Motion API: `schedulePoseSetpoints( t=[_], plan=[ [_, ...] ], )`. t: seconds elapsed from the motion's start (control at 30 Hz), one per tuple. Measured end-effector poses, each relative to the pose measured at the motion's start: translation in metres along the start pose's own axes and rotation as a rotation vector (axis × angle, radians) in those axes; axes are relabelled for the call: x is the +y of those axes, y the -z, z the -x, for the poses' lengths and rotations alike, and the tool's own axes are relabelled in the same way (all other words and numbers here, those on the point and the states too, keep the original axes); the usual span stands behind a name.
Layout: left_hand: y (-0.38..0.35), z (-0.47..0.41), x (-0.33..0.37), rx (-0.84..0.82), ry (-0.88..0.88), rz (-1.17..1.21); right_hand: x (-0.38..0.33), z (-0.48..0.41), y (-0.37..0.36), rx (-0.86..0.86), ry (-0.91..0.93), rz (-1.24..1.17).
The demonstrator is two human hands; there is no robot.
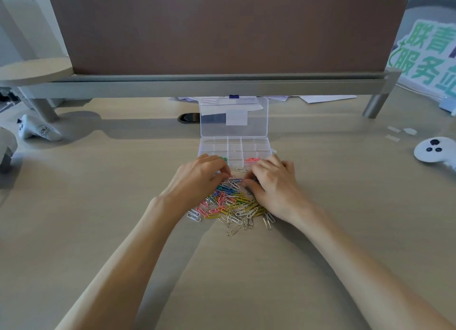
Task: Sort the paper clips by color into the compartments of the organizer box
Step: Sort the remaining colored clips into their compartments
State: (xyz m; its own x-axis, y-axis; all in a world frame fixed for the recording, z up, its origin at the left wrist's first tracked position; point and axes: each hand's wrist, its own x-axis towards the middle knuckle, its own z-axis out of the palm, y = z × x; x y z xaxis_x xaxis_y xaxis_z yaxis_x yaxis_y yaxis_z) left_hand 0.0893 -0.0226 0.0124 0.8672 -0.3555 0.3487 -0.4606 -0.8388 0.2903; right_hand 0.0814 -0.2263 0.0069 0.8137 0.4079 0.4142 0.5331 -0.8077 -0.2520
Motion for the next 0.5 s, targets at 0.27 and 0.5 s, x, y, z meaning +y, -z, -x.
schedulePoseSetpoints(
  t=[0.27, 0.5],
  plan=[
    [0.006, 0.003, 0.016, 0.018, 0.118, 0.295, -0.008, -0.003, 0.006, 0.095, 0.054, -0.154],
    [0.012, 0.028, 0.014, -0.023, 0.1, 0.231, -0.007, 0.014, 0.004, 0.165, -0.001, -0.196]
  ],
)
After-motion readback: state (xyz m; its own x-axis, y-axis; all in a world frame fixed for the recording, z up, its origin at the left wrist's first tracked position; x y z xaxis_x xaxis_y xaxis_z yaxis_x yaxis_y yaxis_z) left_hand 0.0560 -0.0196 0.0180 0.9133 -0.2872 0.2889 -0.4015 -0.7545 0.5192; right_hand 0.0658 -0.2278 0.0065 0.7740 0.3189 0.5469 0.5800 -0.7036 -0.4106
